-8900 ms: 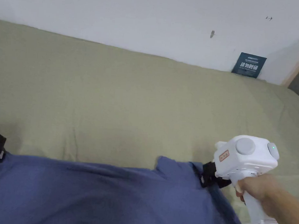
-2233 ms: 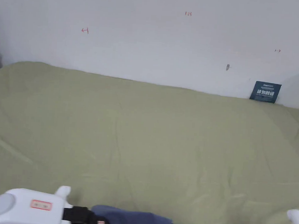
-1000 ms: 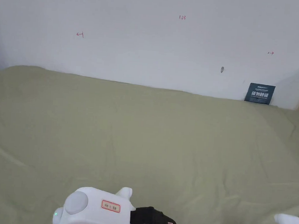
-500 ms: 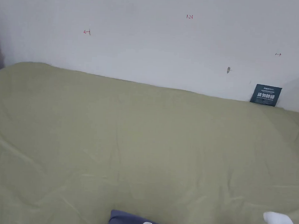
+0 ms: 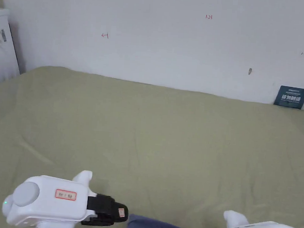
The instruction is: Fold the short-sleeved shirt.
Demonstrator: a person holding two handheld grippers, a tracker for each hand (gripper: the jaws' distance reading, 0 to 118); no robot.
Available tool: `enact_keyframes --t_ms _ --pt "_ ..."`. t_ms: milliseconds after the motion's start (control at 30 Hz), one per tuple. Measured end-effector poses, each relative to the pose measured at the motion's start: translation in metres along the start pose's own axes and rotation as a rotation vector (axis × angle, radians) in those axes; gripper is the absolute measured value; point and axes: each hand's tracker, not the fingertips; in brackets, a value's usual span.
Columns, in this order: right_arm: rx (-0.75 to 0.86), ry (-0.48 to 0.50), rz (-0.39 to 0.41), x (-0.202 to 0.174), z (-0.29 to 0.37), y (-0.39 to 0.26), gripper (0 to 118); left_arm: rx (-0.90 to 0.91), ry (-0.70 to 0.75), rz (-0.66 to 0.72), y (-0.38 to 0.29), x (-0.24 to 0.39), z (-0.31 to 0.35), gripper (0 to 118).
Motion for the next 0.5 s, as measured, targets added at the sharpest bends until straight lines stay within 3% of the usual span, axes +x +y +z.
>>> enact_keyframes --t_ms 133,200,267,300,367,400,467,500 --pt "-0.035 0.026 -0.073 0.012 -0.038 0.005 0 -0.035 -0.003 0.054 -0.008 -0.031 0.005 0" --pt "-0.084 -0.096 -0.088 0.022 -0.053 0.0 0 -0.063 -0.01 0.073 -0.013 -0.039 -0.004 0" --pt "-0.054 -0.022 -0.142 0.028 -0.057 -0.004 0 -0.1 -0.017 0.064 -0.016 -0.045 -0.014 0" --pt "-0.054 -0.041 -0.135 0.025 -0.054 -0.005 0 -0.129 -0.033 0.066 -0.018 -0.048 -0.02 0" --pt "-0.056 -0.087 -0.048 0.015 -0.052 -0.004 0 -0.175 -0.084 0.073 -0.018 -0.054 -0.032 2" --pt "-0.057 -0.102 -0.035 0.012 -0.054 -0.005 0 -0.189 -0.117 0.072 -0.018 -0.057 -0.038 15" --pt "-0.06 -0.109 -0.038 0.008 -0.055 -0.004 0 -0.205 -0.149 0.082 -0.018 -0.061 -0.05 92" --pt "-0.062 -0.113 -0.043 0.007 -0.055 -0.002 0 -0.221 -0.173 0.084 -0.019 -0.061 -0.058 116"
